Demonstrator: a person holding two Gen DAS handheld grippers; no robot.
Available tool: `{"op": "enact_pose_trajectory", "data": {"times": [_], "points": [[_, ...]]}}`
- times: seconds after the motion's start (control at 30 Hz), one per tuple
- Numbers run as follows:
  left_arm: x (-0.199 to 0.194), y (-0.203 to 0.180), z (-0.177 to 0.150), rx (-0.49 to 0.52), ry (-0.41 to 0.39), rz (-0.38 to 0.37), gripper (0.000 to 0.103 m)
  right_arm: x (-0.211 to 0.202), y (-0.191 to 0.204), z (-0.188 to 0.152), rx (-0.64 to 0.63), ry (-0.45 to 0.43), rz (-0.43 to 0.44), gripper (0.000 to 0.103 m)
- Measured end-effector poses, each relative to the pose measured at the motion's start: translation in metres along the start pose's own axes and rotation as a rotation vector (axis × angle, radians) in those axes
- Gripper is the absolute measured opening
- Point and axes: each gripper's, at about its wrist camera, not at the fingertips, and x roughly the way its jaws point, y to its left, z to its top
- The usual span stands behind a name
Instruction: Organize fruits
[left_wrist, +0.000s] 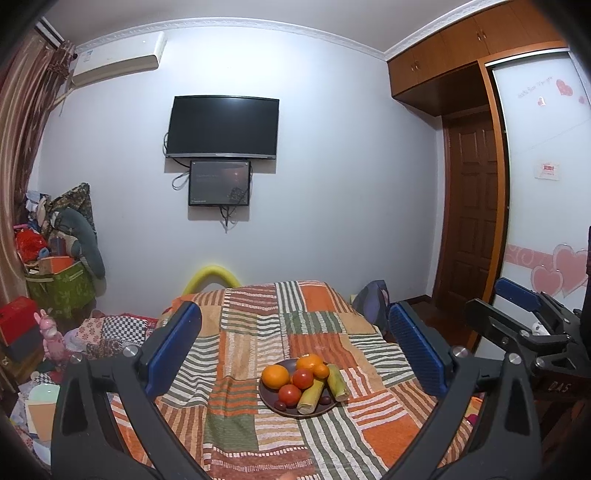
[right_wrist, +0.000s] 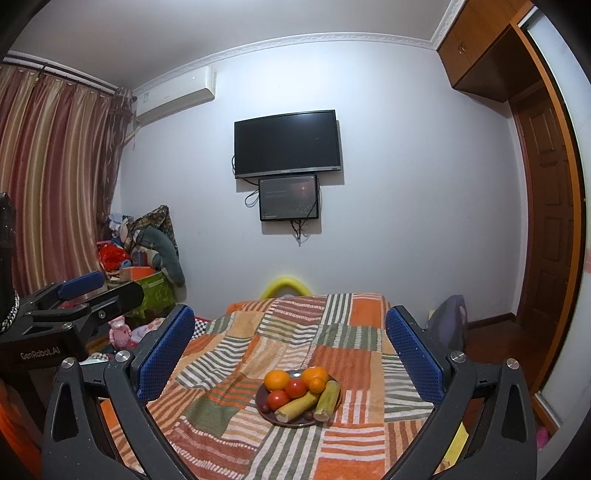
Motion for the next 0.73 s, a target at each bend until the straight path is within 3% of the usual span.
{"op": "enact_pose_trajectory", "data": {"times": [0.73], "points": [[0.001,-0.0022,-0.0012,0.001,0.011,-0.023,0.103,-0.0006,-0.0001,0.0015,0.003,0.003,0.0,0.103]]}}
